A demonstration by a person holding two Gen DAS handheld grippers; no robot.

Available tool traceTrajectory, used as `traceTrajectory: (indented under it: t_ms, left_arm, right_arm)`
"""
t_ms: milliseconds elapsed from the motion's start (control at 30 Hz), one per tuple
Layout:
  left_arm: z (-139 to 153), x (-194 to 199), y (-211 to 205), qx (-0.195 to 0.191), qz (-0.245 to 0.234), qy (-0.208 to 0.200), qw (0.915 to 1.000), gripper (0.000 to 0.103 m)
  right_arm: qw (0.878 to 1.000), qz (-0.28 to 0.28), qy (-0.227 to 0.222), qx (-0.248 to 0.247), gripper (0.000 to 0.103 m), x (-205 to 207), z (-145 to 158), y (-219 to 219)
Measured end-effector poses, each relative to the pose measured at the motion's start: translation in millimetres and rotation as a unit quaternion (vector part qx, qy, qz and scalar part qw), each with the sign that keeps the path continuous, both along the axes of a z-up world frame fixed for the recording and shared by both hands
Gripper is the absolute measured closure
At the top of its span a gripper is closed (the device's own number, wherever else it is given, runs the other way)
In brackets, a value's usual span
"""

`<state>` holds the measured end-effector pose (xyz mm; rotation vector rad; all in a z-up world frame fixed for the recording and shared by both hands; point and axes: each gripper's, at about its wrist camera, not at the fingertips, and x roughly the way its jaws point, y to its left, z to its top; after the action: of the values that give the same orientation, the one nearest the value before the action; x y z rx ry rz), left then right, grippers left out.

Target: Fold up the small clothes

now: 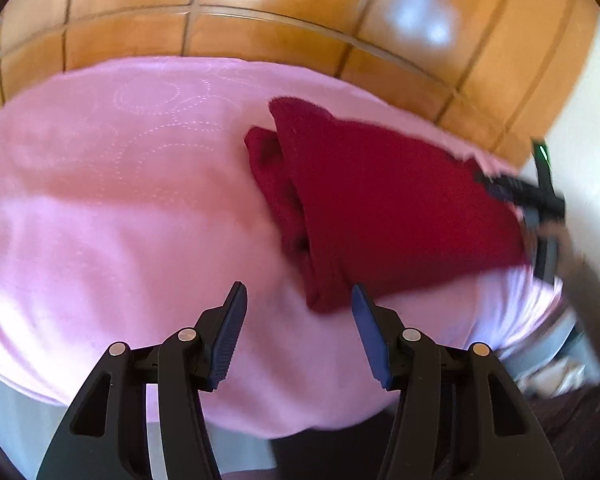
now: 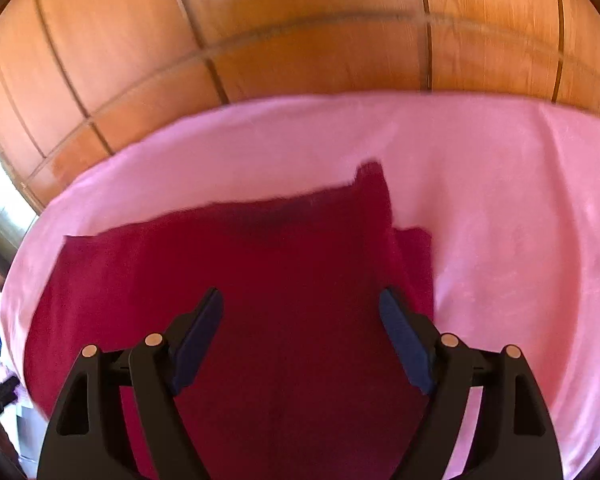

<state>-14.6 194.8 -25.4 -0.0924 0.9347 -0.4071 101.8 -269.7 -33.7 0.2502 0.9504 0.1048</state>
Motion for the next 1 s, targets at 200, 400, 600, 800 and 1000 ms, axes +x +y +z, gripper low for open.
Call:
traceTrajectory:
  t_ms: [200, 400, 600, 800, 1000]
  left_arm:
    - [-15, 9, -21, 0.024, -0.058, -0.002, 0.998, 0.05]
    - [-24, 10, -34, 0.079, -0.14, -0.014, 0.9869, 0.091]
    - [-42, 7, -19, 0.123, -0.149, 0.008, 0.9811, 0.103]
    - [-21, 17, 15, 0.039, -0.047, 0.02, 0.9979, 0.081]
    - [11, 57, 35, -0.051, 0.06, -0.002, 0.9969, 0.039]
  right_arm:
    - [1.0, 0.007, -0.012, -0.011, 0.017, 2, -12, 0]
    - [0.999, 0.022, -0.017, -0.018, 0.016, 3, -14, 1]
    - [0.999, 0.03, -0.029, -0.014, 0.014, 3, -18, -2]
    - [0.999, 0.027, -0.039, -0.016, 0.014, 0, -18, -1]
    - [0.998, 0.019, -0.048, -0.02, 0.014, -5, -17, 1]
